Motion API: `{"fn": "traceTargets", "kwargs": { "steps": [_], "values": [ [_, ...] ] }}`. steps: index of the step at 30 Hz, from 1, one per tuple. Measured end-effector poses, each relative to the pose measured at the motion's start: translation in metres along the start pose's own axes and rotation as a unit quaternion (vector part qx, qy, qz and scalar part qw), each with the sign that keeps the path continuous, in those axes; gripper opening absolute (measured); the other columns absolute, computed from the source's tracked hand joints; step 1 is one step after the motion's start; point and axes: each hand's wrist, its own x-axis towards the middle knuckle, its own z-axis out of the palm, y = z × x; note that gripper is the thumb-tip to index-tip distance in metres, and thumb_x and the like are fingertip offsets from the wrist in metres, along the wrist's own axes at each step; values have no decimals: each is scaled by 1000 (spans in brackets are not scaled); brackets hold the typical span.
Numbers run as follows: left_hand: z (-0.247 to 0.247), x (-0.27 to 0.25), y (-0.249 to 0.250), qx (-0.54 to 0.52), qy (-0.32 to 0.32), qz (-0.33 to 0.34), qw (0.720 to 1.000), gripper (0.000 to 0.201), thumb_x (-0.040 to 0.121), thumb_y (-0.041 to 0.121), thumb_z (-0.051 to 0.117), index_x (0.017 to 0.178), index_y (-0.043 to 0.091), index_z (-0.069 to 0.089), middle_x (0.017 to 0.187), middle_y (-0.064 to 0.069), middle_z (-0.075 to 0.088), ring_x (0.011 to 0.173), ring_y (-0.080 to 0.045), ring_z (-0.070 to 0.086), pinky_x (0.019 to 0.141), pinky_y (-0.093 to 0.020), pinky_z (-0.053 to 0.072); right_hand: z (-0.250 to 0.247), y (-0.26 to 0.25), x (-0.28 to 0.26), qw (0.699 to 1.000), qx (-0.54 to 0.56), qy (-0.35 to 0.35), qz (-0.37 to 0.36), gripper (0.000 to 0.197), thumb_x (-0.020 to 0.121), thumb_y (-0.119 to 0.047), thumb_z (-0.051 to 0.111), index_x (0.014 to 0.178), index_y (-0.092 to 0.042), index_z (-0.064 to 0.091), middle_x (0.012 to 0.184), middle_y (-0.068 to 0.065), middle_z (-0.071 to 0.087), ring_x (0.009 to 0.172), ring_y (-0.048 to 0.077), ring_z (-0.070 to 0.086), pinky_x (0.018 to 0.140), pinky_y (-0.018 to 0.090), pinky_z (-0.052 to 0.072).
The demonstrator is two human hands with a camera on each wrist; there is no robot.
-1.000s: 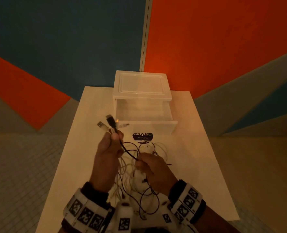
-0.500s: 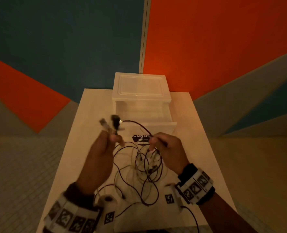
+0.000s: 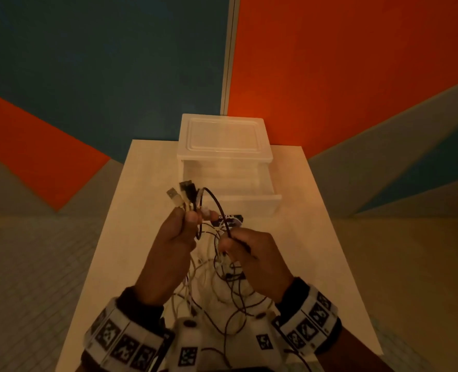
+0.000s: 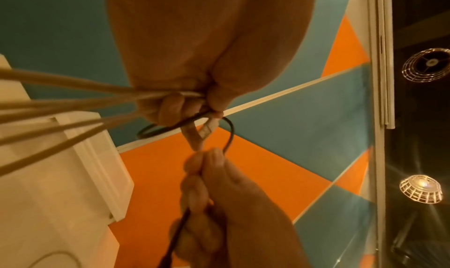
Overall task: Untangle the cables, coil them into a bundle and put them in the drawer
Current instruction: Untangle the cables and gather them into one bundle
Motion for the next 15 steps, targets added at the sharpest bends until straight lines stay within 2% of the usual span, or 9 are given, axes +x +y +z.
{"fn": "traceTargets", "kwargs": {
  "steps": [2, 5, 6, 7, 9, 11, 13, 14, 15],
  "values": [
    [6, -4, 2, -18, -18, -24, 999, 25, 95, 31, 41, 89, 20, 62, 67, 16, 58, 56, -1, 41, 54, -19, 36, 2, -4, 6, 998, -41, 9, -39, 23, 98, -21, 52, 76, -23, 61, 64, -15, 54, 61, 2, 52, 61, 22, 41],
    [15, -7, 5, -57, -45, -24, 997, 32, 93, 26, 40, 97, 0, 59, 71, 13, 64, 64, 0, 54, 61, -16, 44, 8, -2, 11, 997, -63, 3, -45, 28, 98, -35, 48, 88, -18, 68, 78, -11, 67, 73, 8, 63, 67, 39, 51],
    [17, -7, 6, -63, -48, -19, 997, 30, 95, 24, 39, 98, 3, 60, 73, 11, 65, 67, -1, 56, 64, -16, 45, 8, 1, 11, 997, -59, 4, -41, 28, 98, -36, 49, 89, -18, 69, 79, -12, 68, 74, 9, 64, 68, 39, 51],
    [17, -6, 7, -67, -38, -17, 997, 28, 97, 24, 38, 93, 12, 63, 72, 12, 64, 67, 0, 56, 65, -18, 45, 7, 2, 10, 998, -58, 3, -39, 28, 98, -36, 49, 87, -19, 69, 75, -14, 66, 70, 6, 62, 66, 37, 51],
    [14, -5, 9, -71, 1, -16, 997, 26, 97, 35, 43, 81, 24, 61, 65, 15, 56, 63, -3, 49, 64, -21, 43, 4, 8, 7, 996, -85, -7, -31, 29, 96, -41, 48, 86, -20, 67, 73, -13, 63, 69, 7, 60, 66, 36, 50],
    [6, -2, 6, -81, 21, -9, 996, 29, 95, 46, 46, 80, 28, 62, 69, 7, 55, 66, -17, 40, 63, -22, 40, 2, 19, 4, 992, -125, -24, -13, 27, 95, -41, 48, 89, -21, 66, 82, -6, 64, 77, 14, 61, 71, 40, 50],
    [0, -2, 4, -94, 17, 4, 995, 30, 99, 41, 42, 82, 32, 66, 79, -10, 58, 65, -22, 31, 58, -23, 36, 2, 31, 0, 993, -110, -37, 9, 21, 97, -35, 51, 94, -21, 66, 88, -7, 64, 82, 13, 61, 75, 39, 51],
    [-3, -2, 4, -97, 15, 6, 995, 29, 99, 42, 43, 83, 31, 65, 82, -22, 52, 64, -21, 28, 56, -24, 33, 2, 35, -1, 996, -73, -41, 26, 17, 97, -30, 53, 96, -20, 67, 90, -7, 65, 84, 13, 62, 76, 37, 52],
    [-5, -1, 4, -100, 20, 4, 995, 27, 95, 45, 46, 83, 29, 63, 82, -27, 47, 62, -19, 26, 55, -25, 31, 1, 38, -2, 998, -35, -42, 43, 14, 96, -24, 56, 99, -18, 68, 91, -7, 67, 85, 14, 64, 77, 35, 52]
  ]
}}
